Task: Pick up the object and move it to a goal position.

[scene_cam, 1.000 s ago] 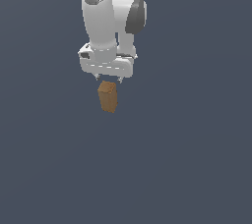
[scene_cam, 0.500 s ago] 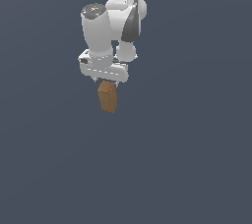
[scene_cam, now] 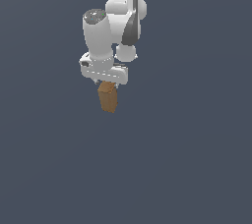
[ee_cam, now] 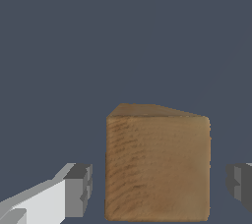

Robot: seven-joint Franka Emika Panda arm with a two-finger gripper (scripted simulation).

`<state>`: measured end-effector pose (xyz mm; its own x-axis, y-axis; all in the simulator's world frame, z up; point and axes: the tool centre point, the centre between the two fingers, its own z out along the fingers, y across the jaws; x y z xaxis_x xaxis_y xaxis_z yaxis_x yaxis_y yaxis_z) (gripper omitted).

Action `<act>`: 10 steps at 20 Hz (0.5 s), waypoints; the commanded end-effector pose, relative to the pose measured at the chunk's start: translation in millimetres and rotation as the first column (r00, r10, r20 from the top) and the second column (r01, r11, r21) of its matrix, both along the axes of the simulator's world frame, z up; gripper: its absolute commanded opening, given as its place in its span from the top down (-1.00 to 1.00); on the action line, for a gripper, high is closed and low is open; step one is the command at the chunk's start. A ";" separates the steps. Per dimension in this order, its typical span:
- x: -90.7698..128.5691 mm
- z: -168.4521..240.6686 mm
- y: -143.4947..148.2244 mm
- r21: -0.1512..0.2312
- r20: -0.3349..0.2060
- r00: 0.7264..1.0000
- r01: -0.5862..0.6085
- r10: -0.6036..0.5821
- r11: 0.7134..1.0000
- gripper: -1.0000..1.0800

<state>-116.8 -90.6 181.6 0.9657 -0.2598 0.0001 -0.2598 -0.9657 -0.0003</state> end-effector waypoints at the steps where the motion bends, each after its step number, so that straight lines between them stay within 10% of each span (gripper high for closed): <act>1: -0.8 -10.4 -0.1 0.000 -0.001 1.000 0.001 -0.001 1.000 -0.92; 10: -0.7 -38.6 -0.2 -0.001 0.000 1.000 0.001 -0.001 1.000 -0.92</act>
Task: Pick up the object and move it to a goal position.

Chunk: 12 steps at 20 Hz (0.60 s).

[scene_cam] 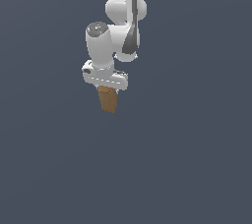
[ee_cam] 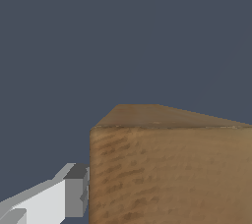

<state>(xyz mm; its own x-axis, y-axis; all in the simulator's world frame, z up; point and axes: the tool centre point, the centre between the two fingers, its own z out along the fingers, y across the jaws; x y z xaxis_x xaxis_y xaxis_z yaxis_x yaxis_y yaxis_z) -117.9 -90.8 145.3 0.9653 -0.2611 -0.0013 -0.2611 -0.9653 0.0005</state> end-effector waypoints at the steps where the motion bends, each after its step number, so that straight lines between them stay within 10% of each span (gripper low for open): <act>1: 0.5 -2.6 -0.1 0.000 0.001 1.000 0.000 0.000 1.000 -0.92; 2: 0.5 -2.6 -0.1 0.000 0.001 1.000 0.000 0.000 1.000 1.00; 12: 0.1 -1.5 0.0 0.000 0.001 1.000 0.000 0.000 1.000 1.00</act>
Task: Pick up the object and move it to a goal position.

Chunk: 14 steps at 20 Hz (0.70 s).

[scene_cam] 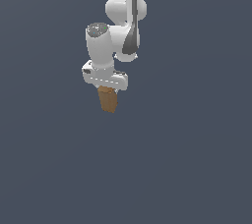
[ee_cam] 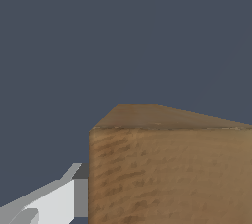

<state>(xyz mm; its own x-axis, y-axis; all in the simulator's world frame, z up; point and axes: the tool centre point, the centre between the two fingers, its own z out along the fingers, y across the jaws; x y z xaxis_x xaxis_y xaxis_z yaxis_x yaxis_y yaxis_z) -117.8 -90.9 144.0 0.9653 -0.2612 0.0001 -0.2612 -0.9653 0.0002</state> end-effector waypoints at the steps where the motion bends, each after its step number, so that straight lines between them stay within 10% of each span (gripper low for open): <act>1: 0.1 0.0 -0.1 0.000 0.001 1.000 0.000 0.000 1.000 1.00; 14: 27.2 7.1 0.2 -0.041 0.109 0.993 0.050 -0.046 0.998 1.00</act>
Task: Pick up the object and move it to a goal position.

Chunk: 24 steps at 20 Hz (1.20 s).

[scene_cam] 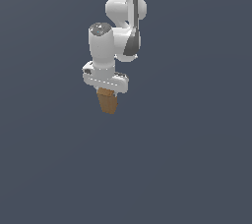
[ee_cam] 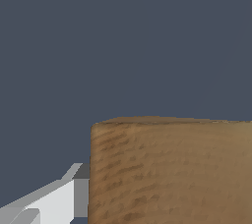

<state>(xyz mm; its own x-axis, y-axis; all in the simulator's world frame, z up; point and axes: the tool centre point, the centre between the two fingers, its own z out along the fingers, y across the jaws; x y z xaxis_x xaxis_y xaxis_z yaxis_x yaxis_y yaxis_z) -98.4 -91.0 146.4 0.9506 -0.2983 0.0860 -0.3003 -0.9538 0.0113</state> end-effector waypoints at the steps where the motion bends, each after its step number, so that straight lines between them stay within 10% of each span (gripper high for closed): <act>1: 11.5 5.9 0.3 -0.015 0.044 0.999 0.015 -0.014 1.000 1.00; 24: 87.7 47.2 -4.8 -0.120 0.377 0.917 0.185 -0.128 0.975 1.00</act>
